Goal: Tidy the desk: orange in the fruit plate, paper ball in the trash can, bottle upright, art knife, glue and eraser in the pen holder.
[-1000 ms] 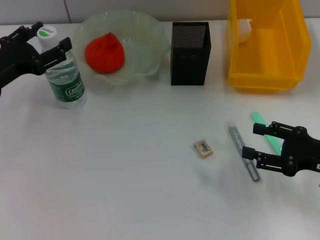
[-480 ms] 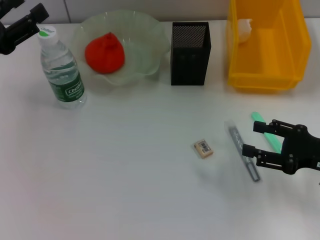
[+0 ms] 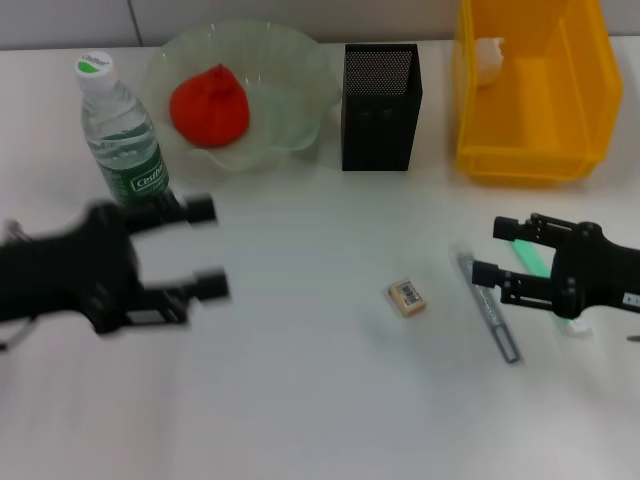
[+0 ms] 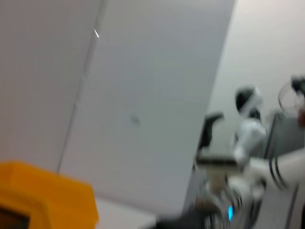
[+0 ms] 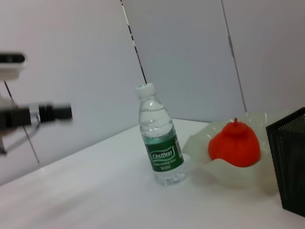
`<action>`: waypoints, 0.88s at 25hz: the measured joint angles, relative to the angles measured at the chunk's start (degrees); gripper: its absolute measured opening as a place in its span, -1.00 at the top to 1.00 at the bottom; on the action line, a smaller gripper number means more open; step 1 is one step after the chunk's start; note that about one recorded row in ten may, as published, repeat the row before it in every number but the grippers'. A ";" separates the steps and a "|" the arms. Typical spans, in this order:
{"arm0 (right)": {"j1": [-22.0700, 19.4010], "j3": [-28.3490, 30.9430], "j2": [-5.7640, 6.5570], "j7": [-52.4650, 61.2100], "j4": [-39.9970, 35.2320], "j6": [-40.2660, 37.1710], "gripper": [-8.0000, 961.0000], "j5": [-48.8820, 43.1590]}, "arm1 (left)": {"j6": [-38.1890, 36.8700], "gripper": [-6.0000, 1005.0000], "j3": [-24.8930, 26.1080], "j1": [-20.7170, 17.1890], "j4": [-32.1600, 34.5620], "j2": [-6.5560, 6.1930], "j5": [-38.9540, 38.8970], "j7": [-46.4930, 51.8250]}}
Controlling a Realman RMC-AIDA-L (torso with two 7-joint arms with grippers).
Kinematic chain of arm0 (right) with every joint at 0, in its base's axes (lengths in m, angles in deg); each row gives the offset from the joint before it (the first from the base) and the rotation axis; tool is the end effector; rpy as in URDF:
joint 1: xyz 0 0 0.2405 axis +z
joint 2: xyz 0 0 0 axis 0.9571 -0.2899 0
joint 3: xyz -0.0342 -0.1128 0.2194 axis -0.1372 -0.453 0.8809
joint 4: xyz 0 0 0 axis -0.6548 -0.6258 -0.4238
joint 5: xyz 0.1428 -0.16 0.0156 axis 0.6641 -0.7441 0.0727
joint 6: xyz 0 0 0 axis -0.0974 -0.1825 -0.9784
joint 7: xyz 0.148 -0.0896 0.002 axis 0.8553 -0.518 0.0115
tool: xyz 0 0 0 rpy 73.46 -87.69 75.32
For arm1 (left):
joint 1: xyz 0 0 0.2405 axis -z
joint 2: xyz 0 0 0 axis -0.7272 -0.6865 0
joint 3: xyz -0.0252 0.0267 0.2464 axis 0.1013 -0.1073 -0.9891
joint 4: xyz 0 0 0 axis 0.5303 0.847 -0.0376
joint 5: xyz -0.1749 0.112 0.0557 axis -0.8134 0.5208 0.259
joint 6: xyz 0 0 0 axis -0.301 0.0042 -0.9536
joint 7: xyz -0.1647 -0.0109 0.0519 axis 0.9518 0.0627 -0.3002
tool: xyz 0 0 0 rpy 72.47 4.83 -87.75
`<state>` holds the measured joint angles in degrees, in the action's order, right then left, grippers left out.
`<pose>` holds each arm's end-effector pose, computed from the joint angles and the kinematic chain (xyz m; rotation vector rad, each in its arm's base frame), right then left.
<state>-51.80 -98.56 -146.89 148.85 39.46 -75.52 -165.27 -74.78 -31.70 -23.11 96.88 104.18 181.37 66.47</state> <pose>0.2936 0.2912 -0.0185 -2.6061 0.6647 0.8070 -0.2469 0.2747 0.0171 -2.8067 -0.4541 -1.1444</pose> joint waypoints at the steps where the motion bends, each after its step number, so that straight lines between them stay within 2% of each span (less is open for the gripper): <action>1: 0.95 -0.29 0.12 1.90 -0.60 -0.06 -0.39 -0.01 | 1.86 -0.68 -0.14 -0.04 -0.17 1.12 3.00 -1.81; 2: 0.95 -0.29 0.12 1.90 -0.60 -0.06 -0.39 -0.01 | 1.86 -0.68 -0.14 -0.04 -0.17 1.12 3.00 -1.81; 5: 2.42 -0.95 0.20 8.16 -3.53 -0.11 -0.39 -0.65 | 5.91 -0.68 -0.02 -0.63 -0.31 2.85 6.35 -5.41; 6: 3.50 -2.20 0.25 15.37 -7.58 -0.38 -0.39 -1.63 | 8.88 -0.68 -0.23 -1.32 -0.39 3.85 7.34 -7.99; 7: 3.50 -2.20 0.25 15.37 -7.58 -0.38 -0.38 -1.63 | 8.88 -0.68 -0.23 -1.32 -0.39 3.85 7.34 -7.99; 9: 4.40 -4.62 0.25 23.46 -12.43 -0.84 -0.38 -2.96 | 10.97 -0.68 -0.40 -1.84 -0.44 4.71 7.76 -9.55; 11: 5.65 -10.44 0.26 37.23 -20.94 -1.93 -0.38 -5.59 | 12.71 -0.68 -0.44 -1.99 -0.70 5.18 8.23 -10.62; 12: 5.65 -10.44 0.26 37.23 -20.94 -1.93 -0.38 -5.59 | 12.71 -0.68 -0.44 -1.99 -0.70 5.18 8.23 -10.62; 13: 6.55 -14.01 0.25 45.64 -26.12 -2.25 -0.37 -8.42 | 13.01 -0.68 -0.45 -1.95 -0.82 5.20 8.33 -10.72; 15: 7.12 -15.82 0.26 49.57 -28.64 -2.27 -0.37 -10.13 | 13.73 -0.68 -0.48 -1.64 -1.56 5.26 8.74 -11.05; 16: 8.37 -18.84 0.25 57.64 -33.18 -2.39 -0.37 -14.68 | 14.00 -0.68 -0.50 -1.49 -1.84 5.27 8.88 -11.28; 17: 8.37 -18.84 0.25 57.64 -33.18 -2.39 -0.37 -14.68 | 14.00 -0.68 -0.50 -1.49 -1.84 5.27 8.88 -11.28; 18: 10.23 -21.14 0.25 64.52 -36.74 -3.09 -0.37 -20.48 | 14.15 -0.68 -0.50 -1.43 -1.88 5.27 8.90 -11.34; 19: 10.23 -21.14 0.25 64.52 -36.74 -3.09 -0.37 -20.48 | 14.27 -0.68 -0.51 -1.32 -1.88 5.28 8.91 -11.35; 21: 14.21 -23.63 0.23 73.37 -39.44 -5.69 -0.36 -30.52 | 14.34 -0.68 -0.52 -1.16 -1.89 5.29 8.92 -11.36; 22: 14.21 -23.63 0.23 73.37 -39.44 -5.69 -0.36 -30.52 | 14.37 -0.68 -0.53 -1.07 -1.90 5.28 8.92 -11.36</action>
<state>-37.59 -122.19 -146.65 222.22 0.02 -81.21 -195.79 -60.41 -32.23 -24.17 94.99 109.46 190.29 55.11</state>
